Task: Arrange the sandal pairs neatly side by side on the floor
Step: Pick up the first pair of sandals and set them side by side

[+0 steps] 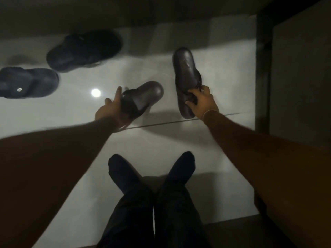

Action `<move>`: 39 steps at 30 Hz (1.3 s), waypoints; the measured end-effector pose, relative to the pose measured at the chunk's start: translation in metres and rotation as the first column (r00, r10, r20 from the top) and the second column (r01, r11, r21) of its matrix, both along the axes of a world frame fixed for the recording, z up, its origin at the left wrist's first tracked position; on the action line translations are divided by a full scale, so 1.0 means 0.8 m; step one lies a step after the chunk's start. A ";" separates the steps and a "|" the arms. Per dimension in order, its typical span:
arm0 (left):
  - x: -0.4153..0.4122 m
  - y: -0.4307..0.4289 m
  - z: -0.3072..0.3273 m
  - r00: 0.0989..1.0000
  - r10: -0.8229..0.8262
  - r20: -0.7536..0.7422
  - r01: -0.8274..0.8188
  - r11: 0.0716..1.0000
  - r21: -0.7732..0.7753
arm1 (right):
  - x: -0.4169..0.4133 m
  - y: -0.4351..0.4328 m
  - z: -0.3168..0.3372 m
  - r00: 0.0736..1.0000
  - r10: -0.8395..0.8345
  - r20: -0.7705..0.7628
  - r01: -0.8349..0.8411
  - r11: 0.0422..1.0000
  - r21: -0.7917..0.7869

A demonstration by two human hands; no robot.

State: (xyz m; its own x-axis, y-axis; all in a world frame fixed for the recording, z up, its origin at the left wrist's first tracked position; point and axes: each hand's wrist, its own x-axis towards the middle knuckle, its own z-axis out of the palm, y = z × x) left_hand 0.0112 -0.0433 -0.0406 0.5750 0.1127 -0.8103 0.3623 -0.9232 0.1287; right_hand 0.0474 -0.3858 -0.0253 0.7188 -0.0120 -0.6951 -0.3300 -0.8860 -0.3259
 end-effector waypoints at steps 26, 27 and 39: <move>0.049 -0.153 -0.040 0.879 0.471 0.073 -0.420 0.838 -0.347 | 0.011 -0.009 -0.035 0.999 -0.049 -0.002 0.049 0.994 -0.101; 0.047 -0.152 -0.041 0.878 0.473 0.076 -0.420 0.835 -0.355 | 0.010 -0.009 -0.036 0.999 -0.052 0.001 0.052 0.993 -0.101; 0.006 -0.126 0.027 0.885 0.430 0.179 -0.425 0.903 -0.071 | -0.015 -0.005 -0.005 0.990 -0.119 0.078 0.124 0.990 -0.066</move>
